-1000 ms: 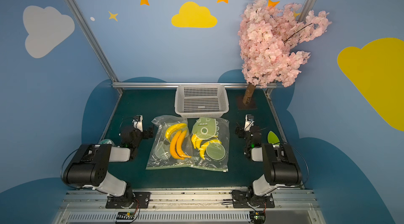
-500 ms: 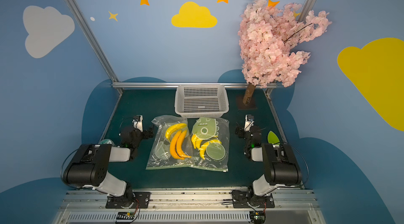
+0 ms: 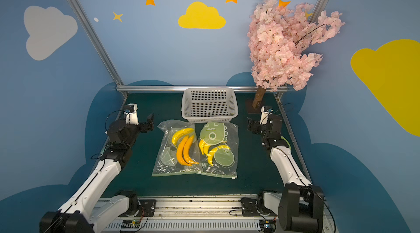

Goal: Open the zip-top bag and take out the banana
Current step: Unzip the zipper on the zipper food storage bag.

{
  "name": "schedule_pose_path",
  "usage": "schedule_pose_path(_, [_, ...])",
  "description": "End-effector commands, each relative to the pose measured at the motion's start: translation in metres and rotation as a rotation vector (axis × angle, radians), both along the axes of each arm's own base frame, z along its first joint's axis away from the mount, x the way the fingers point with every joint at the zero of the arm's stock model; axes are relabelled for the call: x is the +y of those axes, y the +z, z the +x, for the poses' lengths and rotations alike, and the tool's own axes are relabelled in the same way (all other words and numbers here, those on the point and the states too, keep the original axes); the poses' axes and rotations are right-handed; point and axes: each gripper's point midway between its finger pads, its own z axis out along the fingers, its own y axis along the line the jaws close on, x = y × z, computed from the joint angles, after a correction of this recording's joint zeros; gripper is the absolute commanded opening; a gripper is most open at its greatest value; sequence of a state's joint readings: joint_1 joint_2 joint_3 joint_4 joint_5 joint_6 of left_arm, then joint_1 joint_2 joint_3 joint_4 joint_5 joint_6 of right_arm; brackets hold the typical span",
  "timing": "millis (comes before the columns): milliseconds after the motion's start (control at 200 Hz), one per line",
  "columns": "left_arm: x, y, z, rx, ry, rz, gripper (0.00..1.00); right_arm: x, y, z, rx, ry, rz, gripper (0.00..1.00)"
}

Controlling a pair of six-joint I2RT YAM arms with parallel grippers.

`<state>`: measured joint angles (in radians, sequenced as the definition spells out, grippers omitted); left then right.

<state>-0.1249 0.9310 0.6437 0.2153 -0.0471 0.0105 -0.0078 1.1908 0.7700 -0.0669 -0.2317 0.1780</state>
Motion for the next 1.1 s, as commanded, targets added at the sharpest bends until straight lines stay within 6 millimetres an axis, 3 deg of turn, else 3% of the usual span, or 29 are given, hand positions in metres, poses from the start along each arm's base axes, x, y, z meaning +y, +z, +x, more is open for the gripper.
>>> schedule_pose_path(0, [-0.058, -0.036, -0.034, 0.178, -0.238, 0.128, 1.0, 0.036, -0.058, -0.076, 0.448, 0.132, 0.18, 0.77])
schedule_pose_path(170, [-0.149, -0.038, -0.072, 0.243, -0.568, 0.174, 1.0, 0.06, -0.091, -0.121, 0.753, 0.14, 0.36, 0.59])
schedule_pose_path(240, [-0.187, -0.051, -0.09, 0.281, -0.699, 0.267, 1.0, 0.073, -0.101, -0.137, 0.827, 0.173, 0.397, 0.56])
schedule_pose_path(380, [-0.234, -0.077, -0.115, 0.367, -0.83, 0.411, 1.0, 0.086, -0.111, -0.17, 0.892, 0.199, 0.337, 0.56])
schedule_pose_path(526, [-0.263, -0.089, -0.139, 0.357, -0.944, 0.375, 0.99, 0.086, -0.129, -0.207, 0.919, 0.157, 0.37, 0.55])
schedule_pose_path(641, [-0.279, -0.101, -0.149, 0.399, -0.99, 0.342, 0.98, 0.083, -0.137, -0.22, 0.904, 0.105, 0.389, 0.55])
schedule_pose_path(856, [-0.295, -0.124, -0.155, 0.459, -1.037, 0.327, 0.95, 0.07, -0.134, -0.211, 0.791, 0.053, 0.334, 0.56])
schedule_pose_path(1096, [-0.3, -0.134, -0.162, 0.489, -1.077, 0.325, 0.93, 0.07, -0.148, -0.206, 0.756, 0.047, 0.338, 0.55])
